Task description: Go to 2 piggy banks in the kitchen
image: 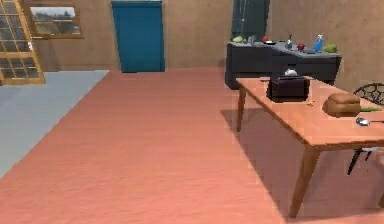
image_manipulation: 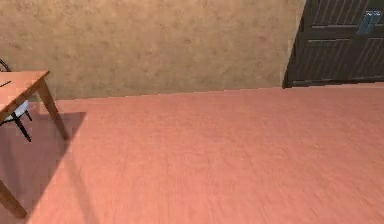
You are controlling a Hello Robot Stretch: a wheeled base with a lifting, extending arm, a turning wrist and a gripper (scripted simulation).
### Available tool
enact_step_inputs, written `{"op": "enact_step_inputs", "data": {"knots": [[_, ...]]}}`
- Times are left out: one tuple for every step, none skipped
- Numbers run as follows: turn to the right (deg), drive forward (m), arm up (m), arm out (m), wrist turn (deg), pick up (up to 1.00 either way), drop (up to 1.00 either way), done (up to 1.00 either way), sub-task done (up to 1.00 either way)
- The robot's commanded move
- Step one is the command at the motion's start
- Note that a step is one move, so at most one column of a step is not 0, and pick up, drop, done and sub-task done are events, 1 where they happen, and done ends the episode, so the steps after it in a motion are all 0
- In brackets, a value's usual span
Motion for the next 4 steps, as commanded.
{"op": "enact_step_inputs", "data": {"knots": [[0.0,1.0,0.0,0.0,0.0,0.0,0.0,0.0,0.0],[0.0,0.95,0.0,0.0,0.0,0.0,0.0,0.0,0.0],[45.0,0.0,0.0,0.0,0.0,0.0,0.0,0.0,0.0],[21.0,0.0,0.0,0.0,0.0,0.0,0.0,0.0,0.0]]}}
